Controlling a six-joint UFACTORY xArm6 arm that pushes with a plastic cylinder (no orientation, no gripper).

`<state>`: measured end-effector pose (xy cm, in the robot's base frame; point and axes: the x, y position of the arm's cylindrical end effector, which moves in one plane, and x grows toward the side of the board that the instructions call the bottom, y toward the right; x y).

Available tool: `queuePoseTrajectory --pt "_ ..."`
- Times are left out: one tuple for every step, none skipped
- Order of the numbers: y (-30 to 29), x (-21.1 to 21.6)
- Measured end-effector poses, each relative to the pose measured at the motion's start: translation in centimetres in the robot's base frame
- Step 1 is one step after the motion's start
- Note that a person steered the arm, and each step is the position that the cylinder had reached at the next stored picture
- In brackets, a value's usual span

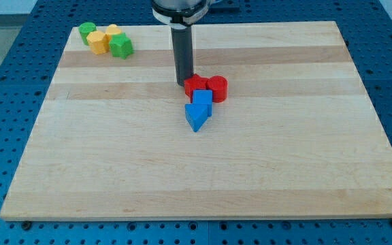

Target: Move the yellow hexagon with a green circle bottom left of the green star

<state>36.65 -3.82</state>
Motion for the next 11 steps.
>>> queuePoseTrajectory --pt "0.0 -0.2" --pt "0.0 -1.0" --pt "0.2 -3.1" --pt "0.2 -6.7" --pt "0.2 -9.2" --pt "-0.6 -11.6" --pt "-3.0 -14.9" --pt "-5.6 -17.4" --pt "-7.0 -17.5" --pt "-8.5 -17.3" --pt "-9.8 -17.5"
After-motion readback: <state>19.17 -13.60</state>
